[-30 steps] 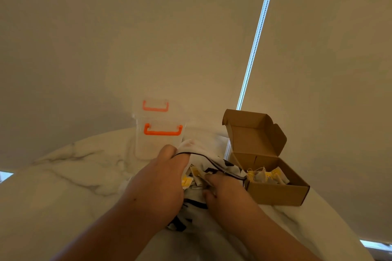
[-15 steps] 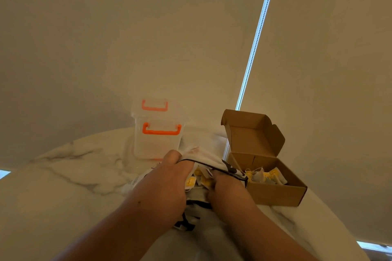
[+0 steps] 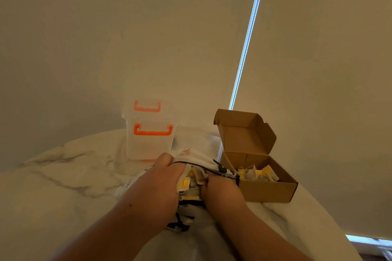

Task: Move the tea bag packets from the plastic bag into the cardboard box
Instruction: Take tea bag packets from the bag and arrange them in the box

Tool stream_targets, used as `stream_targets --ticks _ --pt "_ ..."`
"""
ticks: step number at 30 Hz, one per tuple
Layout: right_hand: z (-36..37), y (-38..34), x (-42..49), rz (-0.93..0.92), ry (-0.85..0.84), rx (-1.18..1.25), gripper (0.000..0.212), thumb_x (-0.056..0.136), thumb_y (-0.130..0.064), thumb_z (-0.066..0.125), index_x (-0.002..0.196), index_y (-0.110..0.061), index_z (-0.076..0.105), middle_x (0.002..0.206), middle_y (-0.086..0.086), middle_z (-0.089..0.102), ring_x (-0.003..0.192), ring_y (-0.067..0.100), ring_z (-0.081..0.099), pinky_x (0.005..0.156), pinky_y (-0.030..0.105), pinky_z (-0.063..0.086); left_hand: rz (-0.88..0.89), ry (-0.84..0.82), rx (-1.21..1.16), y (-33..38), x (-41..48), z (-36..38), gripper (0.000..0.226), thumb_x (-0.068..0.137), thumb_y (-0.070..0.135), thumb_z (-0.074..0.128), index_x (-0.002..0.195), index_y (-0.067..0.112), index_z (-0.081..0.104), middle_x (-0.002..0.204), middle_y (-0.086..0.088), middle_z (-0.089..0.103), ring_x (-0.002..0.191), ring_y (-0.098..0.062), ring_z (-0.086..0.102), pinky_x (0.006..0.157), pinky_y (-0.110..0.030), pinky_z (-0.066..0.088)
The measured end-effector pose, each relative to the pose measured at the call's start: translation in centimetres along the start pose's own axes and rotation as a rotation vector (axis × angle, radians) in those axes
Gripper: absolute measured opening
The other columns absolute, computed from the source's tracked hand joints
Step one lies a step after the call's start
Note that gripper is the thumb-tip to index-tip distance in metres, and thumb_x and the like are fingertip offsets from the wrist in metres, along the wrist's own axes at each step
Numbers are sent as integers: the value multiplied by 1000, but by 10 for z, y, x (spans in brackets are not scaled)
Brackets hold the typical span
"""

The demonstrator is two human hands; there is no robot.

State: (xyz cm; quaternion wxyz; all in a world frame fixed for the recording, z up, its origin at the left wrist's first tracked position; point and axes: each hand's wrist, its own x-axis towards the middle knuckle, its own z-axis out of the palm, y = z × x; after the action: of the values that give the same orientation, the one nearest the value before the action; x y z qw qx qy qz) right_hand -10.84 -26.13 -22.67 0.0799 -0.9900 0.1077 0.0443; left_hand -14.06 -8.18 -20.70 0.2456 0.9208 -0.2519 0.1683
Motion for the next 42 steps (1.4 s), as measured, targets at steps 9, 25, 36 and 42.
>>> stream_targets --ticks 9,25,36,42 --pt "-21 2 -57 -340 407 175 9 96 -31 48 97 -31 58 91 -7 64 82 10 59 71 28 52 -7 103 -115 -3 2 -16 59 86 2 51 134 36 41 102 17 36 80 -6 54 75 -24 52" --pt "-80 57 -83 -289 786 1179 2 90 -21 64 88 -20 65 75 3 67 62 21 66 49 27 55 -14 62 -107 -6 3 -21 67 90 6 50 146 37 28 106 20 34 86 -5 53 78 -16 48" --pt "-39 97 2 75 368 182 22 93 -37 55 71 -39 52 79 -16 59 74 3 55 83 30 54 -33 68 -104 -1 2 -21 76 91 7 48 152 39 14 101 23 32 77 -7 54 76 -19 49" --pt "-46 104 -8 57 646 419 16 95 -33 55 85 -34 67 79 -14 63 73 3 56 61 20 44 -21 65 -107 -3 1 -23 75 90 8 51 150 39 18 102 23 35 79 -7 57 76 -25 53"
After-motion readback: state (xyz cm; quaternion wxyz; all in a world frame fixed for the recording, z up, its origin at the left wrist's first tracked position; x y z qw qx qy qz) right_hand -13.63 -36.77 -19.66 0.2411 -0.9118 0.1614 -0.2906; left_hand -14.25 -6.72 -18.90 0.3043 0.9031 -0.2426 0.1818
